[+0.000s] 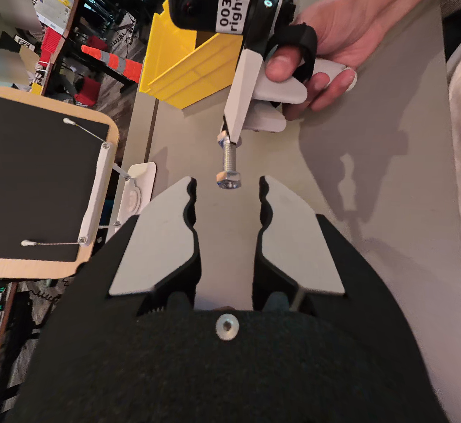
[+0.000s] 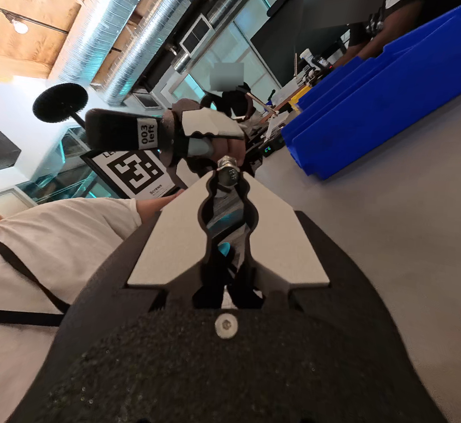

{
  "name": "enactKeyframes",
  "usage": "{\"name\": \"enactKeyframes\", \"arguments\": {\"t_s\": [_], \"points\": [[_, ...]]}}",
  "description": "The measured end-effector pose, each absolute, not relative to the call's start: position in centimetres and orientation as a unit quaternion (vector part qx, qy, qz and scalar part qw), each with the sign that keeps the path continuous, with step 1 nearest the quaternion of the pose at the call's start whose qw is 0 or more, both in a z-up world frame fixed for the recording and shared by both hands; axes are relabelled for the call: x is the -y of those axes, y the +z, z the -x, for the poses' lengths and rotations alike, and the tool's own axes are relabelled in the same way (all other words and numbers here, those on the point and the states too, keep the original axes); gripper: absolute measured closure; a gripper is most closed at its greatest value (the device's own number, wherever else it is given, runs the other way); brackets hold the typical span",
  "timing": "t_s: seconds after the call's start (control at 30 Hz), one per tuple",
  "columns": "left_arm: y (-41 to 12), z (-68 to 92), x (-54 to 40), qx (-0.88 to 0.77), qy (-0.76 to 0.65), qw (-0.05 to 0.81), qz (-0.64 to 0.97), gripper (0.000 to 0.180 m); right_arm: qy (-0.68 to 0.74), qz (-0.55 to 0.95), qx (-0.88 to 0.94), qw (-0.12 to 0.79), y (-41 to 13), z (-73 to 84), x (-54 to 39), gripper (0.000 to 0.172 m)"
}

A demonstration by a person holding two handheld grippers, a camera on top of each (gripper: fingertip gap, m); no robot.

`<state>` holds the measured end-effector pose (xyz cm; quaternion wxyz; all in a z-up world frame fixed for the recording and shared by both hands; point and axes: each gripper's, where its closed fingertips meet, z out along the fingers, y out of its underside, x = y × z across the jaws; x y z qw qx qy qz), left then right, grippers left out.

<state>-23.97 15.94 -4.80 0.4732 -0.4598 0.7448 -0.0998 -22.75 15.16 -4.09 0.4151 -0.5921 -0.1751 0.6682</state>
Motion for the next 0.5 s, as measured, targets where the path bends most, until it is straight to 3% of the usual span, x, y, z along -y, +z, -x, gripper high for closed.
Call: {"name": "enactKeyframes", "arguments": {"t_s": [0.07,0.1,0.3,0.5], "points": [[-5.0,24.0,-16.0,-0.749,-0.091,0.470,0.457,0.158,0.671,0.591,0.183,0.409,-4.1,23.1,-14.8,0.155],[-5.1,24.0,-16.0,-0.751,-0.090,0.468,0.458,0.163,0.672,0.590,0.182,0.410,-4.0,23.1,-14.8,0.155],[-4.8,23.9,-15.1,-0.703,-0.223,0.398,0.546,0.163,0.629,0.567,0.228,0.480,-3.2,23.0,-14.5,0.155],[-3.0,24.0,-13.4,-0.542,-0.503,0.193,0.645,0.163,0.460,0.514,0.348,0.635,-2.6,23.3,-13.8,0.155]]}}
